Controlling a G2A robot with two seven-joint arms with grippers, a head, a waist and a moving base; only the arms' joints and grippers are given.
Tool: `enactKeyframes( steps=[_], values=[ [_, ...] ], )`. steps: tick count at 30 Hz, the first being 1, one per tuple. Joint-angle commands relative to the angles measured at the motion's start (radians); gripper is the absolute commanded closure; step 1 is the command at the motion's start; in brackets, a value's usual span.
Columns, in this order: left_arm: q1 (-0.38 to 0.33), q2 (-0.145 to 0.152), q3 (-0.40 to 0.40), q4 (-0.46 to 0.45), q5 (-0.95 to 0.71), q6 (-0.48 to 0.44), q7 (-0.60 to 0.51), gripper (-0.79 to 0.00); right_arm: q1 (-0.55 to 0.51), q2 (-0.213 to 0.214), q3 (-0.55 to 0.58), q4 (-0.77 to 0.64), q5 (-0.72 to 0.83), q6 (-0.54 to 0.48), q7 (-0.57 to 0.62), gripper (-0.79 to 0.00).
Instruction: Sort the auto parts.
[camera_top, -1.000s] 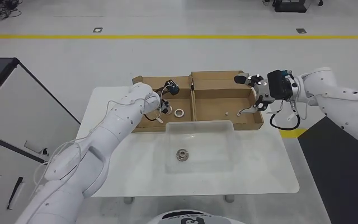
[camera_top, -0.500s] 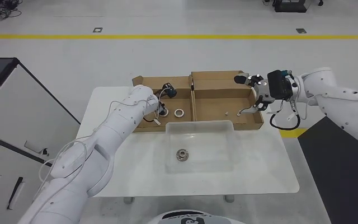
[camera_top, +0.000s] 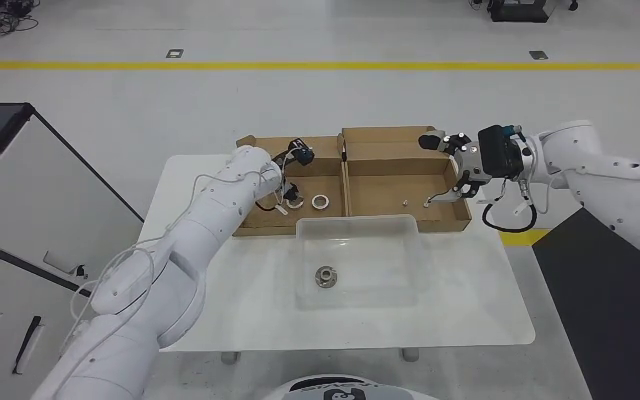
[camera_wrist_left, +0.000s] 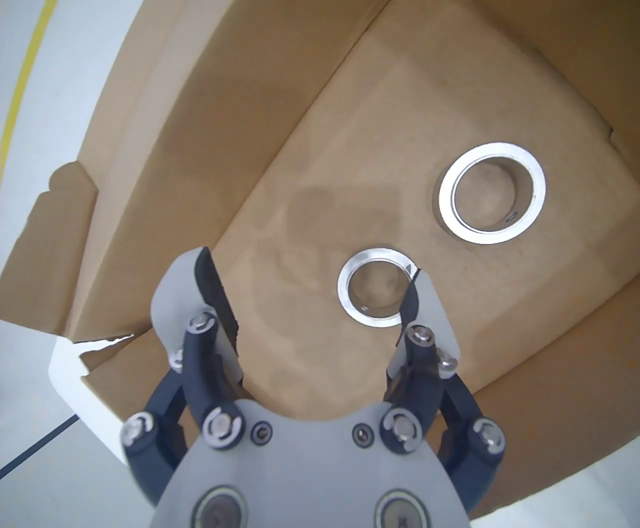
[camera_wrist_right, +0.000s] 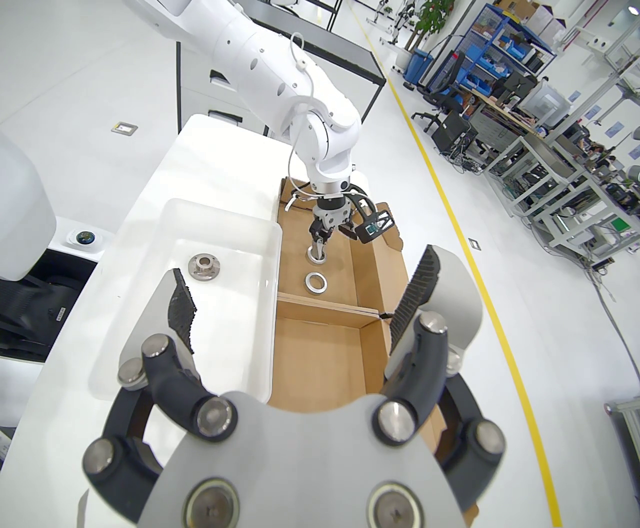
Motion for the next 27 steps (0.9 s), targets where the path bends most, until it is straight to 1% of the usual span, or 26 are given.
enactKeyframes(
  steps=[1, 4, 7, 10, 13, 16, 17, 20, 21, 22, 25, 27],
  values=[
    [-0.009, 0.005, -0.007, -0.014, 0.01, -0.013, 0.005, -0.785, 0.0, 0.0, 0.0, 0.0, 0.0, 0.0, 0.0, -0.785],
    [-0.02, 0.02, -0.03, -0.048, 0.002, -0.078, 0.02, -0.785, 0.0, 0.0, 0.0, 0.0, 0.0, 0.0, 0.0, -0.785],
    [-0.022, 0.042, -0.077, -0.098, -0.066, -0.223, 0.035, -0.785, 0.0, 0.0, 0.0, 0.0, 0.0, 0.0, 0.0, -0.785],
    [-0.013, 0.073, -0.133, -0.156, -0.131, -0.335, 0.03, -0.785, 0.0, 0.0, 0.0, 0.0, 0.0, 0.0, 0.0, -0.785],
    [0.011, 0.108, -0.188, -0.248, -0.172, -0.4, -0.01, -0.785, 0.0, 0.0, 0.0, 0.0, 0.0, 0.0, 0.0, -0.785],
    [0.054, 0.148, -0.252, -0.377, -0.219, -0.46, -0.069, -0.785, 0.0, 0.0, 0.0, 0.0, 0.0, 0.0, 0.0, -0.785],
    [0.071, 0.162, -0.27, -0.433, -0.227, -0.482, -0.097, -0.785, 0.0, 0.0, 0.0, 0.0, 0.0, 0.0, 0.0, -0.785],
    [0.141, 0.201, -0.333, -0.593, -0.275, -0.496, -0.178, -0.785, 0.0, 0.0, 0.0, 0.0, 0.0, 0.0, 0.0, -0.785],
    [0.168, 0.213, -0.355, -0.64, -0.305, -0.484, -0.208, -0.785, 0.0, 0.0, 0.0, 0.0, 0.0, 0.0, 0.0, -0.785],
    [0.191, 0.225, -0.372, -0.694, -0.325, -0.466, -0.246, -0.785, 0.0, 0.0, 0.0, 0.0, 0.0, 0.0, 0.0, -0.785],
    [0.256, 0.26, -0.395, -0.849, -0.368, -0.4, -0.312, -0.785, 0.0, 0.0, 0.0, 0.0, 0.0, 0.0, 0.0, -0.785],
    [0.291, 0.284, -0.394, -0.94, -0.397, -0.361, -0.351, -0.785, 0.0, 0.0, 0.0, 0.0, 0.0, 0.0, 0.0, -0.785]
  ],
)
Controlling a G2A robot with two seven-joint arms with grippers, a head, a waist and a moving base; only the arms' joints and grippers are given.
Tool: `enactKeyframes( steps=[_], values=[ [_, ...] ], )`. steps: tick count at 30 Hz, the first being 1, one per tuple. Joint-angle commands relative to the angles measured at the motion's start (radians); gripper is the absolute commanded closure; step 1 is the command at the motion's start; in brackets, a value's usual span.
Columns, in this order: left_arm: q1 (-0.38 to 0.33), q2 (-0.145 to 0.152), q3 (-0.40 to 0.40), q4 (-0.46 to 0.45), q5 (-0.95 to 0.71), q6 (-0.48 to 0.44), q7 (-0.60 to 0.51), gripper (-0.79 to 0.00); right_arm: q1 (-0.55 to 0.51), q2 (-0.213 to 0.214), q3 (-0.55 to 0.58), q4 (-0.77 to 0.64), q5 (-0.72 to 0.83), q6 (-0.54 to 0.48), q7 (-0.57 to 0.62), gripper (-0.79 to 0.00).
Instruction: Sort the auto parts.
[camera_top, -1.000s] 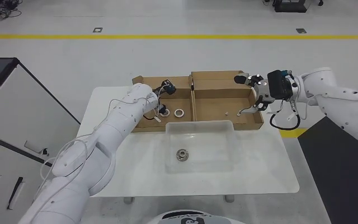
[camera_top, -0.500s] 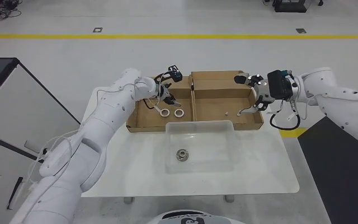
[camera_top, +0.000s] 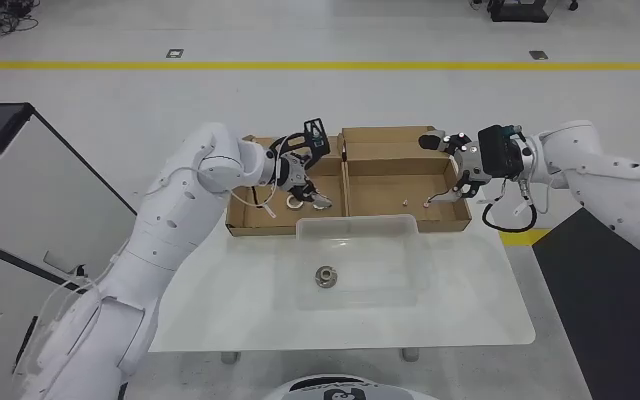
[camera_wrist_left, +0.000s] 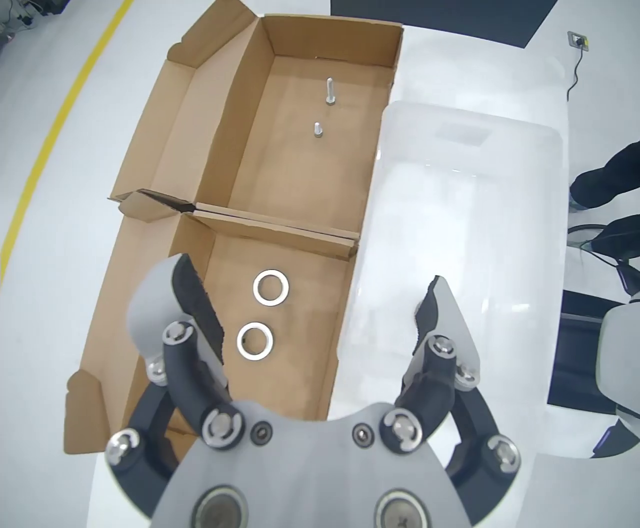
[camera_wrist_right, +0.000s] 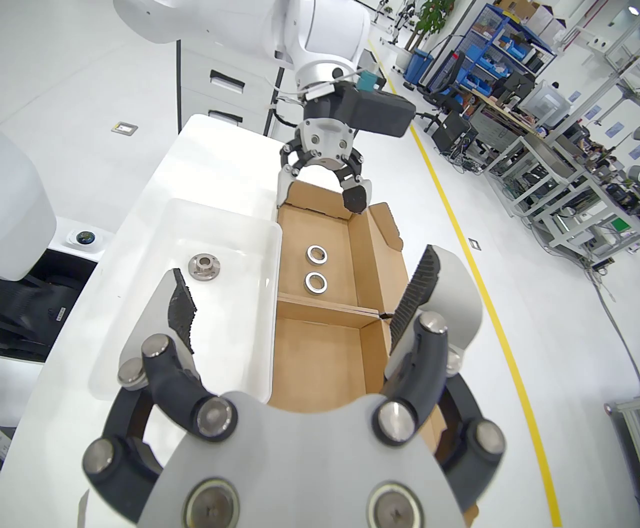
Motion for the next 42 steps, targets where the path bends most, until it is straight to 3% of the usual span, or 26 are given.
enactKeyframes(
  steps=[1, 8, 22, 28, 35, 42],
  values=[
    [0.031, 0.024, 0.003, -0.094, -0.026, 0.04, -0.039, -0.785, 0.0, 0.0, 0.0, 0.0, 0.0, 0.0, 0.0, -0.785],
    [0.084, 0.094, 0.036, -0.287, -0.151, 0.147, -0.146, -0.785, 0.0, 0.0, 0.0, 0.0, 0.0, 0.0, 0.0, -0.785],
    [0.098, 0.094, 0.045, -0.308, -0.142, 0.155, -0.122, -0.785, 0.0, 0.0, 0.0, 0.0, 0.0, 0.0, 0.0, -0.785],
    [0.071, 0.091, 0.136, -0.364, -0.118, 0.247, -0.245, -0.785, 0.0, 0.0, 0.0, 0.0, 0.0, 0.0, 0.0, -0.785],
    [-0.007, 0.083, 0.23, -0.383, -0.16, 0.382, -0.381, -0.785, 0.0, 0.0, 0.0, 0.0, 0.0, 0.0, 0.0, -0.785],
    [-0.019, 0.081, 0.238, -0.381, -0.178, 0.392, -0.391, -0.785, 0.0, 0.0, 0.0, 0.0, 0.0, 0.0, 0.0, -0.785]
  ],
)
